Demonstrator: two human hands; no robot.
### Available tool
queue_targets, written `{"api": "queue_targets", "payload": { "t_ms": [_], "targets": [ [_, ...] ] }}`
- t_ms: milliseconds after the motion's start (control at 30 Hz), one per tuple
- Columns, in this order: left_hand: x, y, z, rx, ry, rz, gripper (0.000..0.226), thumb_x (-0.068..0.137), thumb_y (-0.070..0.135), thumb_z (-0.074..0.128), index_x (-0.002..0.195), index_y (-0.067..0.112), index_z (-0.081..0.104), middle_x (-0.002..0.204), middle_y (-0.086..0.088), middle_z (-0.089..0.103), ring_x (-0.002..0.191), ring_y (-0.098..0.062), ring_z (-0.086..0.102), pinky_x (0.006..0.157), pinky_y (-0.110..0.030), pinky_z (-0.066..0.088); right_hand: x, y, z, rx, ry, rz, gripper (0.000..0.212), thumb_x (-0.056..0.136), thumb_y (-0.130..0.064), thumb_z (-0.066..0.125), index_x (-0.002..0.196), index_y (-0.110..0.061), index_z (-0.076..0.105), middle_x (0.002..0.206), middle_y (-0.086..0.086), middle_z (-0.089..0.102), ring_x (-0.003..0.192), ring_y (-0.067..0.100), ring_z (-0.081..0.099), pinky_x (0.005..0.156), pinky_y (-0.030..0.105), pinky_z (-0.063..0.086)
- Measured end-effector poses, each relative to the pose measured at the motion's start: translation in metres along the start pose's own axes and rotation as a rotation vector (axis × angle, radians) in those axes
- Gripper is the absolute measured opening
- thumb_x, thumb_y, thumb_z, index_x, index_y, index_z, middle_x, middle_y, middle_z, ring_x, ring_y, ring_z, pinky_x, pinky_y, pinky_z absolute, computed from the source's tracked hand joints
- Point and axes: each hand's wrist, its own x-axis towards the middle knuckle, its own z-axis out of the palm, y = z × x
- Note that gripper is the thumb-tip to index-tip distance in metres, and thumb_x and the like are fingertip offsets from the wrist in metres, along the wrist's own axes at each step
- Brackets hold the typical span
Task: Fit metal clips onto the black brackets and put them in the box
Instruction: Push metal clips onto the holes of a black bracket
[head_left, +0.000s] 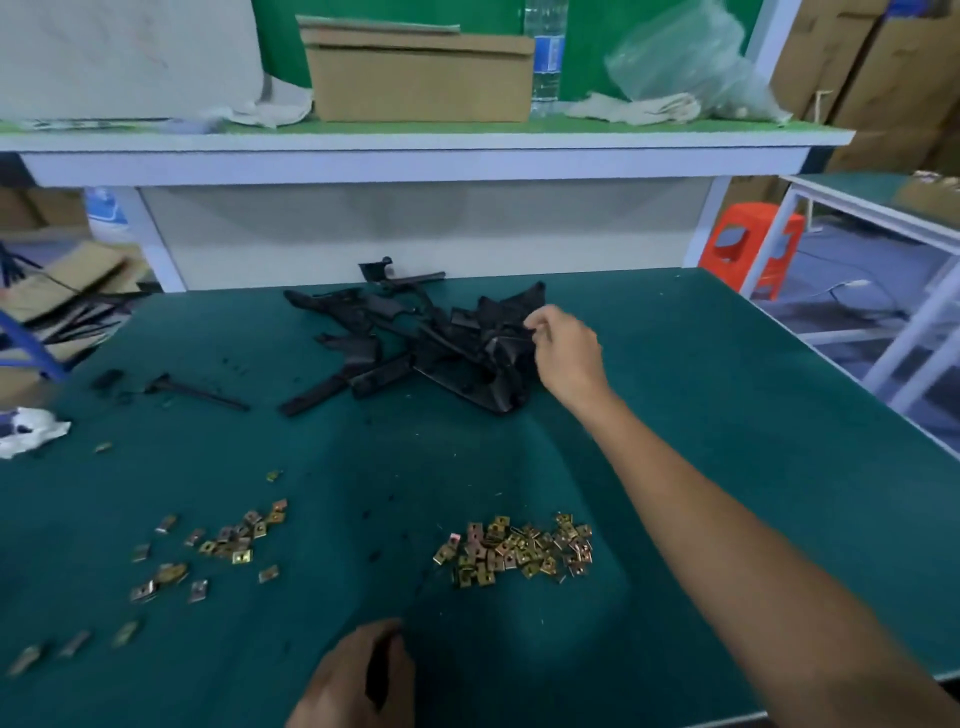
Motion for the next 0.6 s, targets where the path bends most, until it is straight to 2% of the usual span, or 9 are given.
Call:
{"api": "queue_targets", "payload": {
  "t_ms": [100,133,233,300,367,433,500,567,600],
  "targets": [
    [-0.005,0.001,0.004,-0.005,-0.091,0.062,0.010,0.077,0.024,0.069,0.080,0.030,0.076,0.076,0.007,0.071,0.070,-0.017,0.069,0.065,-0.020,0.052,-0.014,0.011,-0.030,0.054,-0.027,0.029,0.020,0.099,-0.015,0.052,0.109,-0.023,0.066,0.101,-0.007,0.067,0.102,0.020,0.062,0.088,0.030,0.046],
    [-0.005,0.002,0.003,0.051,-0.107,0.081,0.011,0.076,0.021,0.071,0.080,0.030,0.076,0.075,0.007,0.071,0.068,-0.020,0.070,0.060,-0.024,0.053,-0.018,0.014,-0.033,0.040,-0.077,0.049,0.018,0.098,-0.017,0.055,0.108,-0.026,0.066,0.100,-0.008,0.067,0.103,0.018,0.062,0.090,0.029,0.046],
    [-0.004,0.004,0.003,0.063,-0.129,0.099,0.018,0.071,0.014,0.080,0.079,0.029,0.075,0.073,0.010,0.069,0.066,-0.016,0.068,0.058,-0.018,0.047,-0.018,0.019,-0.020,0.035,-0.203,0.124,0.014,0.096,-0.020,0.061,0.108,-0.025,0.067,0.105,-0.005,0.069,0.111,0.019,0.063,0.096,0.030,0.048],
    [-0.003,0.004,0.002,0.055,-0.157,0.067,0.024,0.067,0.010,0.085,0.079,0.028,0.076,0.073,0.011,0.070,0.065,-0.013,0.068,0.068,-0.020,0.045,-0.015,0.019,-0.001,0.030,-0.299,0.199,0.030,0.098,-0.024,0.062,0.127,-0.020,0.062,0.118,0.001,0.066,0.117,0.023,0.060,0.097,0.034,0.049],
    [-0.003,0.005,0.002,0.068,-0.159,0.041,0.033,0.059,0.003,0.090,0.077,0.027,0.076,0.070,0.010,0.069,0.062,-0.010,0.066,0.066,-0.020,0.045,-0.012,0.016,0.018,0.010,-0.424,0.253,0.052,0.099,-0.028,0.062,0.148,-0.019,0.047,0.137,0.009,0.058,0.120,0.027,0.057,0.101,0.039,0.049],
    [-0.002,0.007,0.001,0.068,-0.152,0.017,0.036,0.055,0.001,0.091,0.074,0.027,0.075,0.068,0.011,0.068,0.059,-0.007,0.065,0.060,-0.020,0.046,-0.011,0.015,0.035,-0.012,-0.471,0.271,0.055,0.100,-0.031,0.062,0.150,-0.018,0.043,0.144,0.010,0.055,0.126,0.029,0.055,0.102,0.041,0.048],
    [-0.002,0.008,0.000,0.040,-0.157,0.000,0.037,0.053,0.002,0.092,0.073,0.028,0.075,0.068,0.013,0.068,0.060,-0.005,0.065,0.057,-0.020,0.047,-0.011,0.015,0.047,-0.061,-0.418,0.247,0.039,0.101,-0.029,0.062,0.137,-0.018,0.054,0.131,0.007,0.062,0.118,0.029,0.059,0.096,0.040,0.050],
    [-0.002,0.007,0.000,0.027,-0.159,-0.002,0.037,0.053,0.003,0.093,0.073,0.028,0.075,0.068,0.013,0.068,0.060,-0.004,0.065,0.052,-0.020,0.047,-0.014,0.014,0.053,-0.101,-0.398,0.215,0.009,0.101,-0.025,0.061,0.106,-0.017,0.063,0.103,0.005,0.065,0.097,0.027,0.062,0.091,0.043,0.054],
    [-0.002,0.007,0.000,0.030,-0.159,-0.010,0.036,0.055,0.003,0.092,0.074,0.028,0.076,0.068,0.013,0.068,0.060,-0.005,0.065,0.050,-0.022,0.050,-0.018,0.013,0.052,-0.098,-0.406,0.196,0.012,0.101,-0.022,0.061,0.090,-0.017,0.061,0.091,0.005,0.062,0.087,0.026,0.060,0.090,0.045,0.055]
  ]
}}
